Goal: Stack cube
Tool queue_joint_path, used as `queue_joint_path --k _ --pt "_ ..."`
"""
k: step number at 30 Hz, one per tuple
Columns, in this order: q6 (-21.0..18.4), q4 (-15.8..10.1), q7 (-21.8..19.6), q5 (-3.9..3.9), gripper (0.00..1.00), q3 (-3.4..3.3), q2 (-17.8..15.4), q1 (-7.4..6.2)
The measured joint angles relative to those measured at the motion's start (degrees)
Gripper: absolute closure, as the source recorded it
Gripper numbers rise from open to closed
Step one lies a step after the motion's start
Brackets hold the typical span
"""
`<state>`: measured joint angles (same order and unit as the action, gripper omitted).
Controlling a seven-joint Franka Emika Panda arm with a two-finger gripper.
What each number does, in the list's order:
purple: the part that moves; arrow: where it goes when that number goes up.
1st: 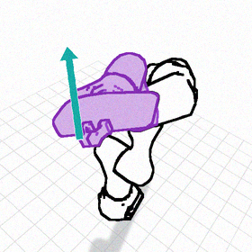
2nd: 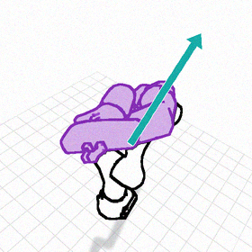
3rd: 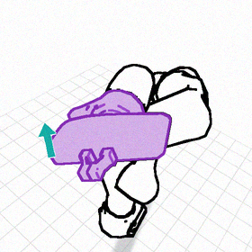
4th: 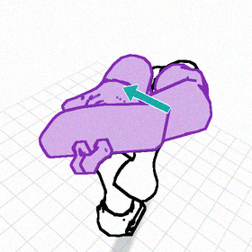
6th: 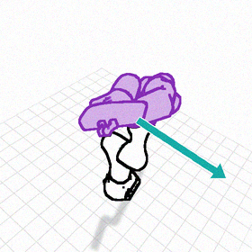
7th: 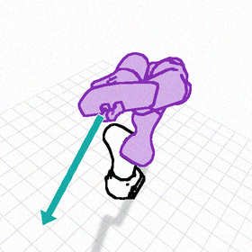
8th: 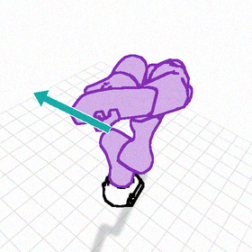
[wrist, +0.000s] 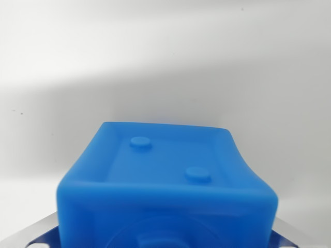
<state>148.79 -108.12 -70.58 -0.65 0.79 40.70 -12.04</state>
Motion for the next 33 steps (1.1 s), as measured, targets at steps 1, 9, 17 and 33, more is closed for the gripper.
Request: queue_joint_path --k 1,9,17,33 --pt "-0.2 -0.1 0.0 0.0 1.0 0.0 -0.3 0.0" --pt "-1.6 -0.7 0.0 0.0 1.0 0.0 -2.4 0.0" --pt "-3.7 -1.4 0.0 0.0 1.0 0.0 -5.4 0.0" --pt "-5.1 -3.6 7.1 0.0 1.0 0.17 -8.9 1.55"
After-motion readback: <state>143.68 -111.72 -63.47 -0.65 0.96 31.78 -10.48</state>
